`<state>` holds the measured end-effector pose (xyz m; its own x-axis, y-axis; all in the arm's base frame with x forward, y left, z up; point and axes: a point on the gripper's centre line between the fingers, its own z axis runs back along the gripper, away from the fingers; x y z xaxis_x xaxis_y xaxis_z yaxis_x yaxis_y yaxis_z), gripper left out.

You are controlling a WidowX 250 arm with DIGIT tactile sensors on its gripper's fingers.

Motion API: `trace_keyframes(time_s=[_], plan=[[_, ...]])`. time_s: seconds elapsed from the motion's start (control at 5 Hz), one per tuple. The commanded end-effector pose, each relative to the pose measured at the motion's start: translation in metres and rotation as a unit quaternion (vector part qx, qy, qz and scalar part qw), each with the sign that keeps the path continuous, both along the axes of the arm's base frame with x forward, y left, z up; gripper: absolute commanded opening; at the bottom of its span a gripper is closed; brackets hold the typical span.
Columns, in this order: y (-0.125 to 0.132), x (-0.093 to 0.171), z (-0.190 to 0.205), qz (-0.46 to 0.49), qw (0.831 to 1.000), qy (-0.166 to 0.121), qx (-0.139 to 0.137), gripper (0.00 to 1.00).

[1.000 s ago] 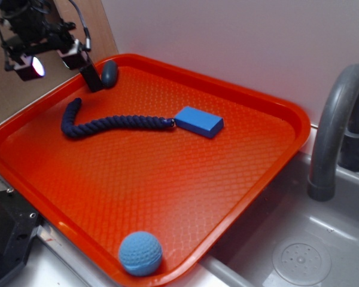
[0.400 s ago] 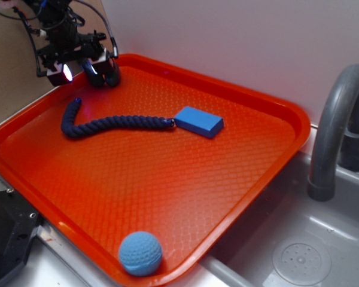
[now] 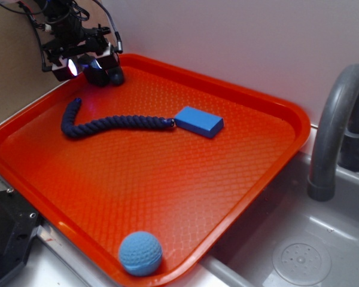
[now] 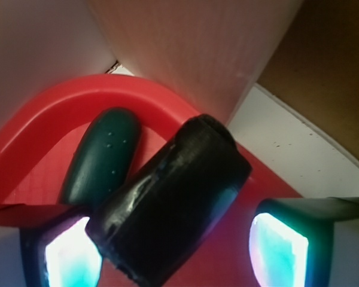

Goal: Grab the black box.

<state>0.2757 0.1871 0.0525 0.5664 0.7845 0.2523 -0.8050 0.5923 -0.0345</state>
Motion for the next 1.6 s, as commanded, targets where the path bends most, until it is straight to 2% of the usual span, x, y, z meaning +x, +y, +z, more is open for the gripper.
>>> trace_keyframes(time_s=[0.0,0.4,0.6,0.8,1.4], plan=[[0.006,-0.004,0.031,0.018,0.999,-0.044,0.002,1.00],[0.016,-0.002,0.028,0.097,0.994,-0.055,-0.020,1.00],[0.020,0.006,0.023,0.080,0.995,-0.064,0.003,1.00],[0.024,0.012,0.018,0.078,0.995,-0.065,0.006,0.00],[0.014,0.001,0.023,0.058,0.997,-0.045,0.008,0.00]])
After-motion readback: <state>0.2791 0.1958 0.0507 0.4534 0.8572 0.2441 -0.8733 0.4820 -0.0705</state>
